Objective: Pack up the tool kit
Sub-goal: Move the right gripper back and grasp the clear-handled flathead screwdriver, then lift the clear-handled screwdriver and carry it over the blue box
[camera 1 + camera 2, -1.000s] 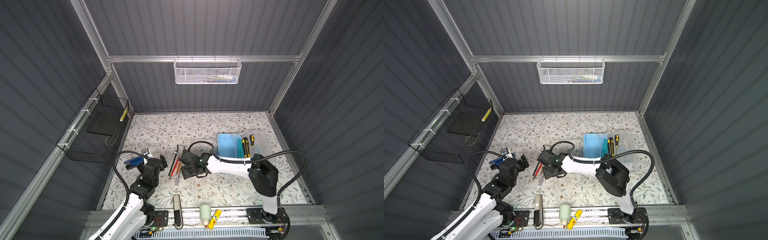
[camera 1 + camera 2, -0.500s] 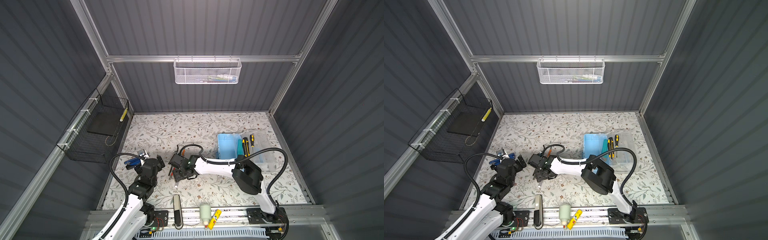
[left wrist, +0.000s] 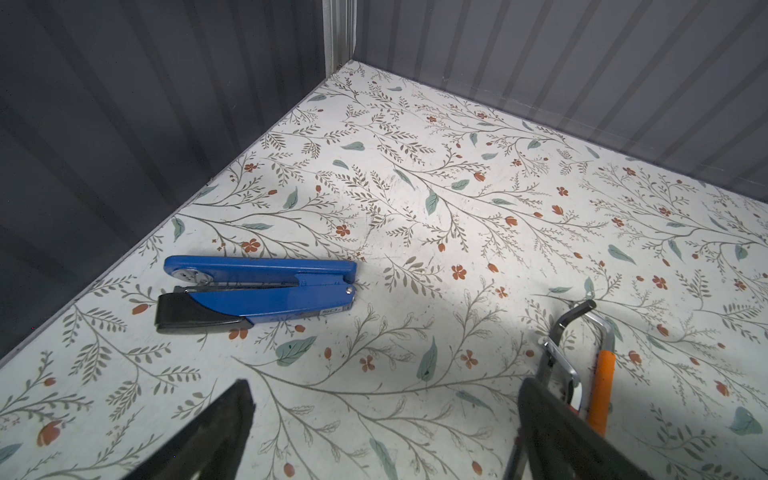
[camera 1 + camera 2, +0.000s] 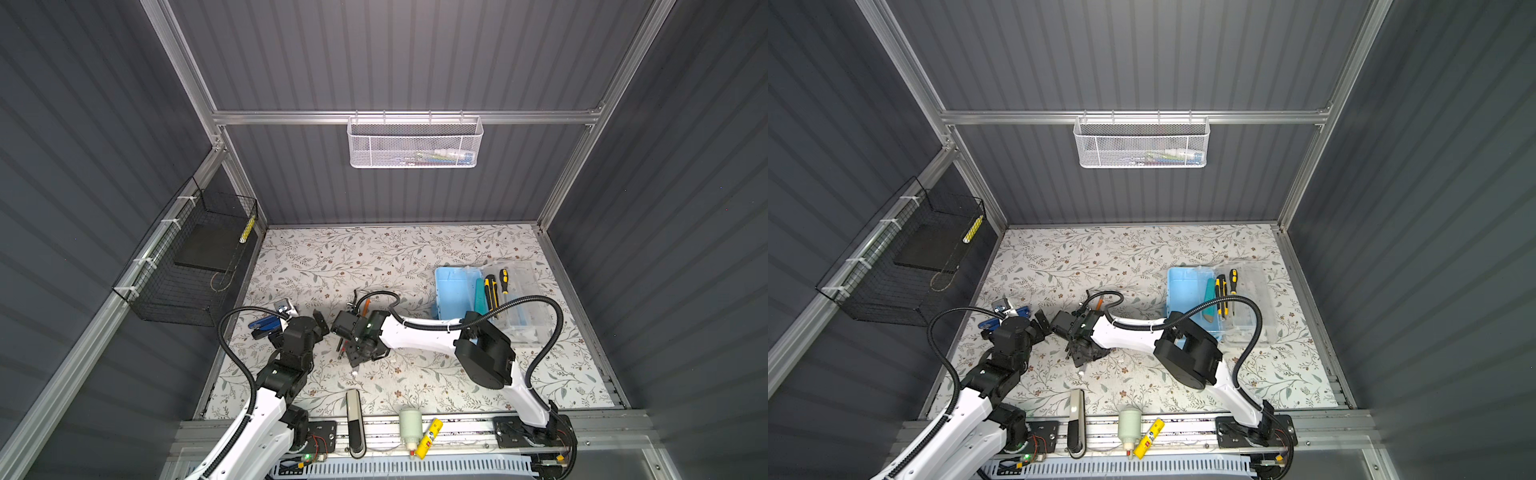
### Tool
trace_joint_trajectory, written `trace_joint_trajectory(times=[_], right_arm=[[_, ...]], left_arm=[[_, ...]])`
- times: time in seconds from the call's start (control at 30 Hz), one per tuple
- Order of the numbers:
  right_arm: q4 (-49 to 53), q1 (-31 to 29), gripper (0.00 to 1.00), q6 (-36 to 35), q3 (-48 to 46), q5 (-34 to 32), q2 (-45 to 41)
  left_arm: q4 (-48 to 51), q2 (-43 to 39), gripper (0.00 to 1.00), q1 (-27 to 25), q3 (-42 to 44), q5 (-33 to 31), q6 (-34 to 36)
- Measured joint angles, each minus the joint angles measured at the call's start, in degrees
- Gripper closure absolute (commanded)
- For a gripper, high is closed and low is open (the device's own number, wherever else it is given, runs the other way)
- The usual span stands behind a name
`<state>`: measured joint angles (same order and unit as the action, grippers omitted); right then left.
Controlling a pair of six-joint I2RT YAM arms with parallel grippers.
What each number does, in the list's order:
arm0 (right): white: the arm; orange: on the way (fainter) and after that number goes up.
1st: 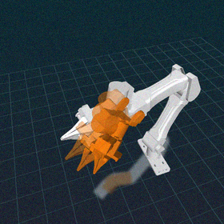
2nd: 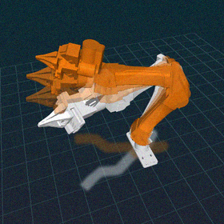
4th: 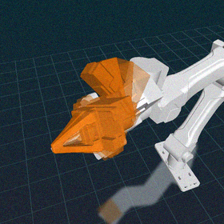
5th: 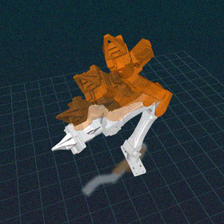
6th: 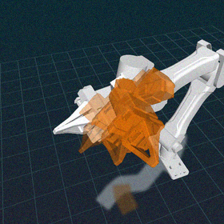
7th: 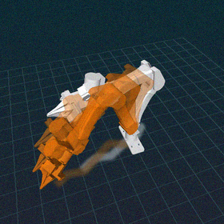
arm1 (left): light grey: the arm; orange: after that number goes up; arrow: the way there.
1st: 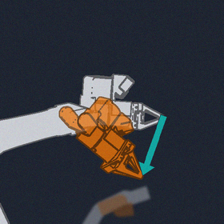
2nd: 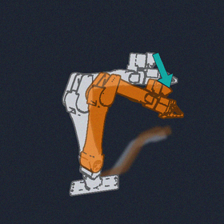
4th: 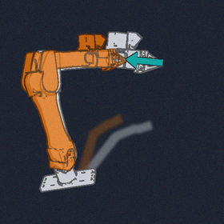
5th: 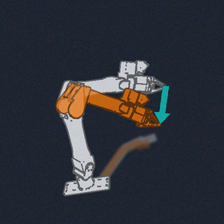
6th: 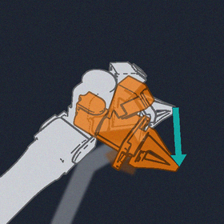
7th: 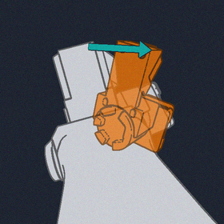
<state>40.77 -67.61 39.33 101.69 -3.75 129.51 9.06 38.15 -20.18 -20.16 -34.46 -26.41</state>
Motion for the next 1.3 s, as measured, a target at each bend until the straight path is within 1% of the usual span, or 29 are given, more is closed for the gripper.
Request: trace_joint_trajectory(times=[0.3, 0.4, 0.53, 0.67, 0.8, 0.93, 1.13, 1.2, 1.3], right_arm=[[2.95, 0.35, 0.55, -1.86, -0.26, -1.27, -0.20], [2.27, 0.90, 0.63, -2.16, -1.36, -0.50, -0.81], [0.59, 1.88, 0.70, -1.64, -3.52, 0.50, -2.03], [-1.16, 2.78, 0.80, -0.83, -5.64, 1.07, -3.19], [-2.86, 3.54, 0.85, -0.20, -8.02, 1.20, -4.68], [-3.98, 4.42, 0.94, 0.39, -11.06, 0.83, -6.60], [-4.11, 7.28, 0.98, 0.04, -17.07, -0.57, -12.28], [-3.82, 9.14, 0.98, -0.83, -19.06, -1.38, -15.74], [-2.69, 13.44, 0.98, -2.67, -22.53, -3.39, -24.00]], left_arm=[[-0.02, 0.11, 0.01, 0.31, 0.00, 0.61, 0.00], [-0.02, 0.50, 0.01, 0.31, 0.00, 1.01, 0.00], [-0.04, 0.66, 0.01, 0.31, 0.00, 1.22, 0.00], [-0.02, 0.66, 0.01, 0.31, 0.00, 1.42, 0.00], [-0.04, 0.66, 0.00, 0.33, 0.00, 1.62, 0.02], [-0.09, 0.76, 0.00, 0.33, 0.00, 2.12, 0.04], [-0.31, 1.03, 0.01, 0.42, 0.00, 2.89, 0.26], [-0.46, 1.07, 0.00, 0.42, 0.00, 2.99, 0.26], [-0.74, 1.20, 0.01, 0.42, 0.00, 3.04, 0.26]])
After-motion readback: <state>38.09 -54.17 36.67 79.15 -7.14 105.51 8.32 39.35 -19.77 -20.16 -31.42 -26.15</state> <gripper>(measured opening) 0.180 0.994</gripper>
